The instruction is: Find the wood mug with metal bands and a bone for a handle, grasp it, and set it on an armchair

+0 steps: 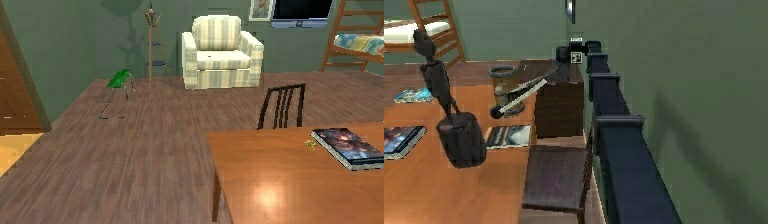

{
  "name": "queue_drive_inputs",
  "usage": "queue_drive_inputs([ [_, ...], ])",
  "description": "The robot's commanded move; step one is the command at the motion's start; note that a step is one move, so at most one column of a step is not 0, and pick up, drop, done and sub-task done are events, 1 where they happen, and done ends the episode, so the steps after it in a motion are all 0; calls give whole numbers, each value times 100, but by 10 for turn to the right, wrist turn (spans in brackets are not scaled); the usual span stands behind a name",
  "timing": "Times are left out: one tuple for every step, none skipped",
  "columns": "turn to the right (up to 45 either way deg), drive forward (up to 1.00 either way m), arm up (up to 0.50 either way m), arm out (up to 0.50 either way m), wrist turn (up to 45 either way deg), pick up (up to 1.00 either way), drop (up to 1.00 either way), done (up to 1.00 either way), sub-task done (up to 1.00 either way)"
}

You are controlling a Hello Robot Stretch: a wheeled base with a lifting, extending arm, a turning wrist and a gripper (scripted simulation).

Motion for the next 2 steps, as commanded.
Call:
queue_drive_inputs([
  [0,0,0,0,-360,0,0,0,0],
  [0,0,0,-46,0,0,0,0,0],
])
